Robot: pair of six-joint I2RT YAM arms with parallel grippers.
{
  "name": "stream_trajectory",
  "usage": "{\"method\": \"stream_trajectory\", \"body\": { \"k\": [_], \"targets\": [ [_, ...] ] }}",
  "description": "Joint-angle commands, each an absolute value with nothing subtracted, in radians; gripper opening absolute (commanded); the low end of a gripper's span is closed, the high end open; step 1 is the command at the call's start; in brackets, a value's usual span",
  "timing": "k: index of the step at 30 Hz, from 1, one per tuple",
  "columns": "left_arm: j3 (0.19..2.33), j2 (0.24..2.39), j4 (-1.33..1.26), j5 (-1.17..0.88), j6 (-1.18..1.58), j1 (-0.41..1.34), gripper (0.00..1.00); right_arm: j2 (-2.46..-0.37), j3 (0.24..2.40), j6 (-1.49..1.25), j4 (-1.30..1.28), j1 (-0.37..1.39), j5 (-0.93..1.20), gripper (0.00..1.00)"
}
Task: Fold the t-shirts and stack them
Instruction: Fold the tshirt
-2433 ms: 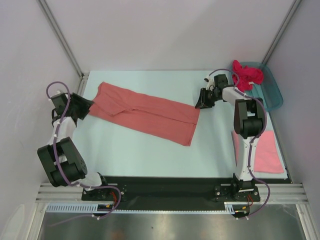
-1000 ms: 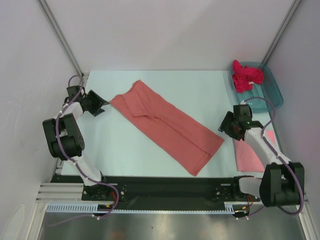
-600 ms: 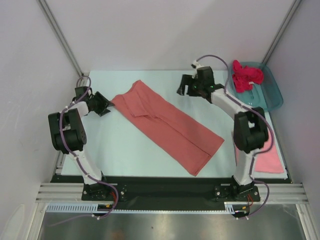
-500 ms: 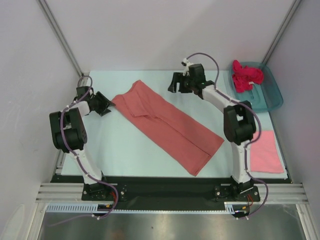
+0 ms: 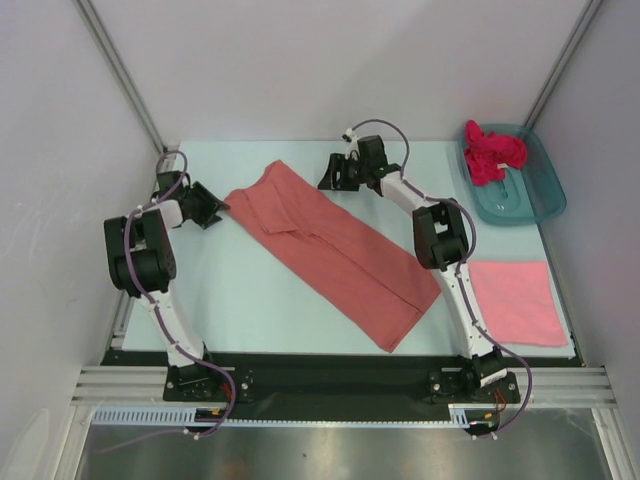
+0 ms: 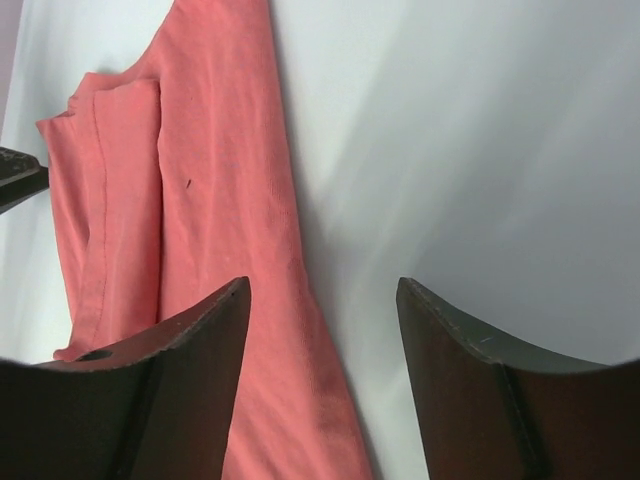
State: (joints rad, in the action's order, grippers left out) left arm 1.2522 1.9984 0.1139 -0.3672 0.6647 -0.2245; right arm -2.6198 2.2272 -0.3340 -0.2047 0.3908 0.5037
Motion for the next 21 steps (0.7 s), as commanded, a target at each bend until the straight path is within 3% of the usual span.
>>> {"method": "stream_trajectory", "body": {
  "k": [1, 12, 17, 21],
  "targets": [
    [1.305, 2.026, 0.064, -0.351, 0.695, -0.212, 0.52, -2.631, 2.293, -0.342, -0.189, 0.400, 0.546, 0.65],
    [1.408, 2.115, 0.069, -0.345, 0.718, -0.209, 0.45, -2.735, 2.388, -0.396, -0.201, 0.408, 0.597, 0.43],
    [1.456, 2.154, 0.071, -0.370, 0.729, -0.204, 0.31, -2.770, 2.419, -0.462, -0.153, 0.411, 0.615, 0.33],
    [1.506, 2.180, 0.077, -0.374, 0.726, -0.201, 0.19, -2.784, 2.430, -0.474, -0.130, 0.411, 0.612, 0.19]
  ]
}}
